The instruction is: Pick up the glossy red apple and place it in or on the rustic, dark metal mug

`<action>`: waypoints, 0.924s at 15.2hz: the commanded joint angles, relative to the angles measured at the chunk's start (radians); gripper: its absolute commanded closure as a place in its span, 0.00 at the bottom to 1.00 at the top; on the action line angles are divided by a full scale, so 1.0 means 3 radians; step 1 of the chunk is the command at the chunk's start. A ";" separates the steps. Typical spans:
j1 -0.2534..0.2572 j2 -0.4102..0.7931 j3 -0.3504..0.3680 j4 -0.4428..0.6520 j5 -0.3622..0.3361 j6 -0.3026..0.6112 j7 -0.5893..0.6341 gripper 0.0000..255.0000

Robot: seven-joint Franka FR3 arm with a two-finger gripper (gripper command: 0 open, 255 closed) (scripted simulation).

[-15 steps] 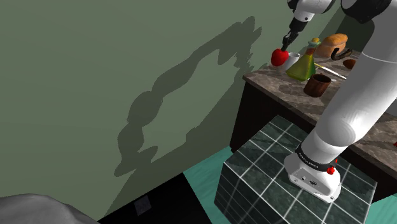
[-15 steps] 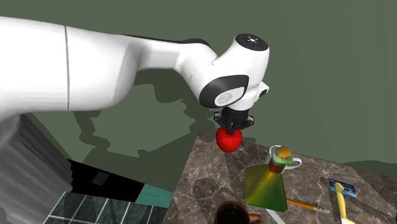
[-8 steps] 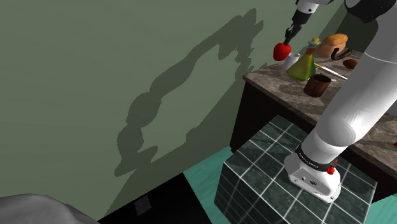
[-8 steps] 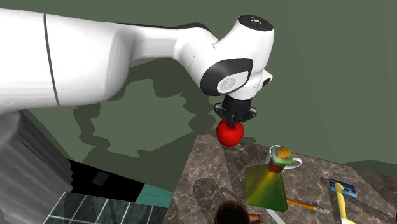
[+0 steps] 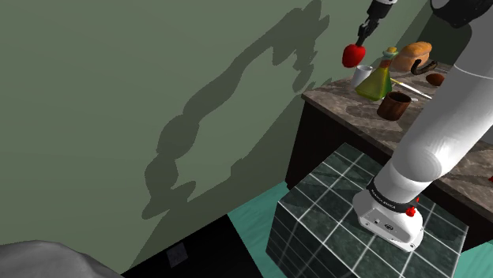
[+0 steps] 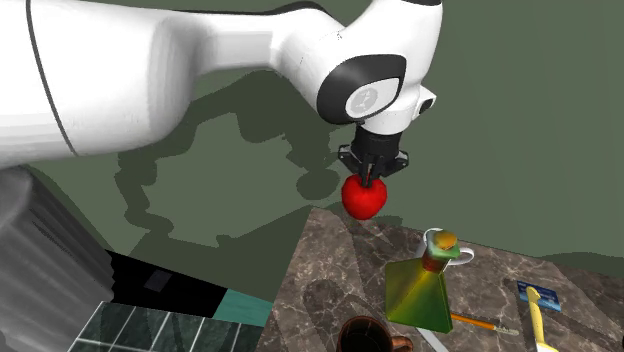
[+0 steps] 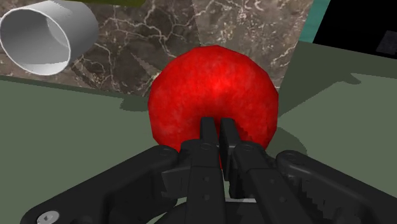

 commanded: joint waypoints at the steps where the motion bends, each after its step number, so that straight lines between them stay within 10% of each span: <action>1: -0.0005 0.0015 -0.0001 0.0087 0.0007 -0.0076 0.0008 1.00; 14: -0.0288 -0.1018 -0.0201 -0.0338 -0.0731 -0.0409 -0.0305 1.00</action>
